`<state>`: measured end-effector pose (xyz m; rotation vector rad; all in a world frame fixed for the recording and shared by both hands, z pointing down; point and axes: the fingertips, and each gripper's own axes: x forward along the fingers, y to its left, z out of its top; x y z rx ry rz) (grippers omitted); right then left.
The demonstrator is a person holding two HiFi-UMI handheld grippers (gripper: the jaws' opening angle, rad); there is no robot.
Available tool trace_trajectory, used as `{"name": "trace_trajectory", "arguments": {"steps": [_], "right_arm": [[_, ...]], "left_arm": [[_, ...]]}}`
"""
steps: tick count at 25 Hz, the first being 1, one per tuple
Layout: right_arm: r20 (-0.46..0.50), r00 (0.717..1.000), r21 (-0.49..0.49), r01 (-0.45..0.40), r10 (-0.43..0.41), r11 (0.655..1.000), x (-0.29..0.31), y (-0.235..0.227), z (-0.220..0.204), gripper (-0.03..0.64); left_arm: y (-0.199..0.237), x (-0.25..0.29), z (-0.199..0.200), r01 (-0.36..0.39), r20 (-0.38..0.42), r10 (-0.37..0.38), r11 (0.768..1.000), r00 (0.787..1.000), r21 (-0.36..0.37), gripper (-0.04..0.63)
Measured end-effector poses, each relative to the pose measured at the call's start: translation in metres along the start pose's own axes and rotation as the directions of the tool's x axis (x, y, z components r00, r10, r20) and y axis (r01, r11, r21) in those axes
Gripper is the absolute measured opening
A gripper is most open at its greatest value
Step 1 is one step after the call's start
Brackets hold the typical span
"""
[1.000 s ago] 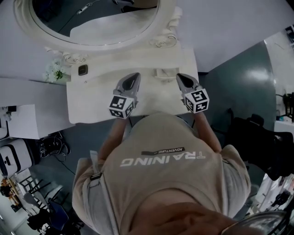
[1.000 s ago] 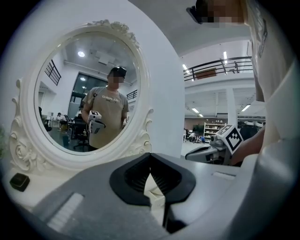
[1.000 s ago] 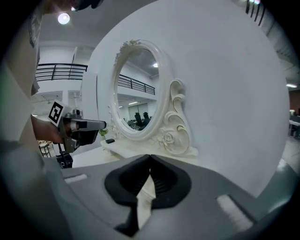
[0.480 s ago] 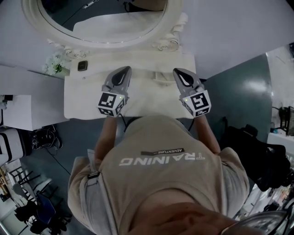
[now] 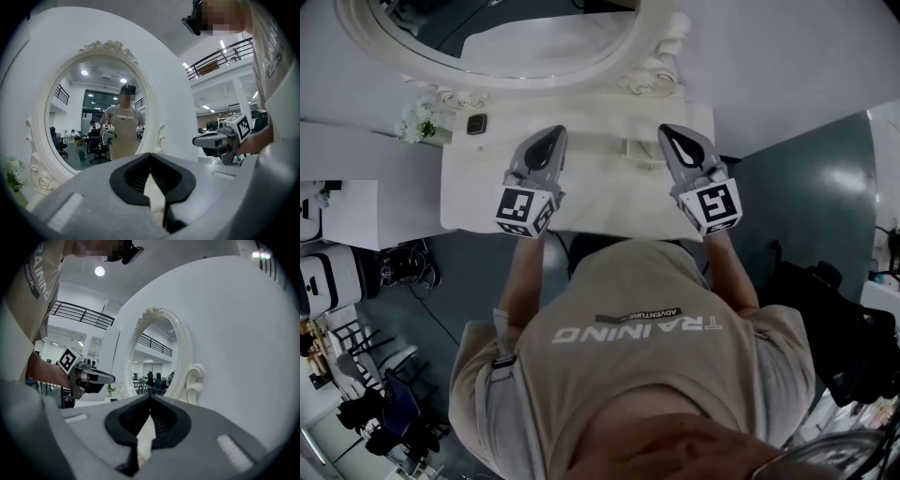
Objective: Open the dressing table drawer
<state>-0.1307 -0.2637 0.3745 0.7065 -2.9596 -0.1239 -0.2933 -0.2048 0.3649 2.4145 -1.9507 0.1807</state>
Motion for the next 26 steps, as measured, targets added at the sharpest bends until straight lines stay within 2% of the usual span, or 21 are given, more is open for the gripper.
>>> {"name": "trace_trajectory", "arguments": {"steps": [5, 10, 15, 26], "right_arm": [[0.005, 1.000, 0.010, 0.019, -0.019, 1.000, -0.010, -0.009, -0.010, 0.003], [-0.008, 1.000, 0.022, 0.011, -0.011, 1.000, -0.024, -0.008, -0.023, 0.003], [-0.010, 1.000, 0.044, 0.015, -0.014, 0.999, -0.032, -0.011, -0.031, 0.003], [0.013, 1.000, 0.039, -0.007, 0.007, 0.999, -0.048, 0.000, -0.020, 0.003]], "left_arm": [[-0.024, 0.001, -0.007, -0.020, 0.024, 0.021, 0.999, 0.999, -0.029, 0.008], [-0.050, 0.005, -0.022, 0.002, 0.001, -0.002, 0.999, 1.000, -0.044, 0.008], [-0.054, 0.008, -0.023, 0.003, -0.007, -0.003, 0.999, 1.000, -0.034, 0.008], [-0.067, 0.008, -0.027, 0.013, -0.016, -0.014, 0.999, 1.000, -0.034, 0.008]]}}
